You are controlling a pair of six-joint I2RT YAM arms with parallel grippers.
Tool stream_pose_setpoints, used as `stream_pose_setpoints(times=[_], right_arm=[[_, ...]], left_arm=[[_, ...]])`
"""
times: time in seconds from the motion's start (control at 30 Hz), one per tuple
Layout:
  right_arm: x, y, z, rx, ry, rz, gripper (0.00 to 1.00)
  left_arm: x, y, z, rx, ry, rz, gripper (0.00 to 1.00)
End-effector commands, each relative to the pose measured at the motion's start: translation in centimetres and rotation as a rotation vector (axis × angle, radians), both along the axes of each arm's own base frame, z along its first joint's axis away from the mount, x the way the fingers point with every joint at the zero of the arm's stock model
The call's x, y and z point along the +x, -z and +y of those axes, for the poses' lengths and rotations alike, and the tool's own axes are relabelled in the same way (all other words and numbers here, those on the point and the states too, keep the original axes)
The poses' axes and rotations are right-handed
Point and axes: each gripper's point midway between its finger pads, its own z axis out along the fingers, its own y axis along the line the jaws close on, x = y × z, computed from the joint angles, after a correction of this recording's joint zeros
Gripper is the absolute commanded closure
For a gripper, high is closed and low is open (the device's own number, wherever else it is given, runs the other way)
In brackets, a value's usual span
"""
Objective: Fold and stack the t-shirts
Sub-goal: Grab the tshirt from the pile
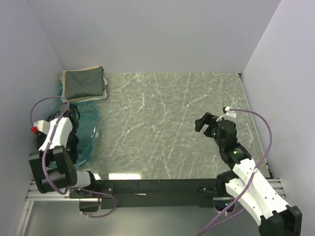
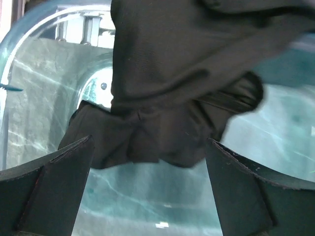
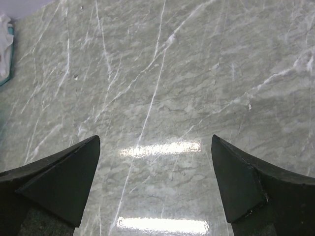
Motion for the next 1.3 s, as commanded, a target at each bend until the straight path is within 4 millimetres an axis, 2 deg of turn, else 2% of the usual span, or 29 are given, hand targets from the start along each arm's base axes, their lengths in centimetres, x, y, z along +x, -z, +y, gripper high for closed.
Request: stream_pose_setpoints(times=[0.0,0.1,0.2,0.23,0.3,0.4,0.43,0.5,0.53,0.6,0.63,0.67,0.83,0.93,1.07,1.17,1.23,1.27], right_arm=[[0.7,-1.9,0.1,0.015,0.001,-0.068,0.0],[0.6,-2.3,-0.1,0.009,0.007,-0.073,0.0],[0.6,-2.7,-0.7,0.006,0.039,-0.086,0.0],[0.5,-2.3,-0.7,0.008,0.038,-0.085,0.0],[0.5,-2.5,-0.2,0.019,0.01,-0.103,0.0],[0.7,-2.7,-0.3,0.013,0.012,-0.108,0.0],[0.7,-2.8,-0.2,0.015,0.01,-0.109,0.0],[0.7,-2.4,0.1,0.016,-0.003,-0.099,0.0],[0.7,-2.3,0.1,0.015,-0.007,-0.095,0.0],[0.8,-2.2,0.0,0.008,0.0,-0.088,0.0],[0.8,-2.3,-0.1,0.006,0.009,-0.089,0.0],[0.9,-2.2,-0.3,0.001,0.014,-0.087,0.0],[0.9,-2.2,-0.2,0.002,0.01,-0.085,0.0],[1.0,-2.3,-0.2,0.004,0.017,-0.084,0.0],[0.8,-2.4,0.0,0.011,0.001,-0.087,0.0],[0.9,-2.8,-0.1,0.011,0.011,-0.102,0.0],[0.9,-2.8,0.1,0.017,-0.002,-0.104,0.0],[0.8,-2.8,0.2,0.018,-0.009,-0.103,0.0]], left_arm=[[0.9,1.6,0.3,-0.053,0.025,-0.012,0.0],[0.7,2.1,0.9,-0.041,0.018,-0.012,0.0],[0.0,3.4,1.5,-0.074,-0.011,0.01,0.01],[-0.2,3.8,1.8,-0.087,-0.01,0.021,0.01],[1.0,5.2,1.6,-0.146,0.031,0.005,0.01],[0.7,6.8,1.9,-0.19,0.039,0.065,0.01],[0.0,7.1,1.8,-0.201,0.022,0.104,0.02],[0.3,7.1,1.7,-0.213,0.027,0.11,0.09],[0.5,7.1,1.8,-0.213,0.036,0.099,0.14],[0.4,6.7,1.8,-0.196,0.044,0.076,0.38],[0.3,6.5,1.8,-0.183,0.044,0.067,0.7],[0.2,5.7,1.9,-0.165,0.038,0.042,0.99],[0.8,3.7,2.0,-0.135,0.065,-0.029,0.99],[0.6,1.8,2.3,-0.1,0.049,-0.06,0.99],[1.3,-2.0,2.7,-0.049,0.045,-0.161,0.99],[3.4,-5.1,2.4,-0.045,0.115,-0.288,0.99],[5.3,-9.0,2.4,-0.02,0.168,-0.389,0.99],[5.3,-9.1,2.1,-0.027,0.177,-0.394,0.99]])
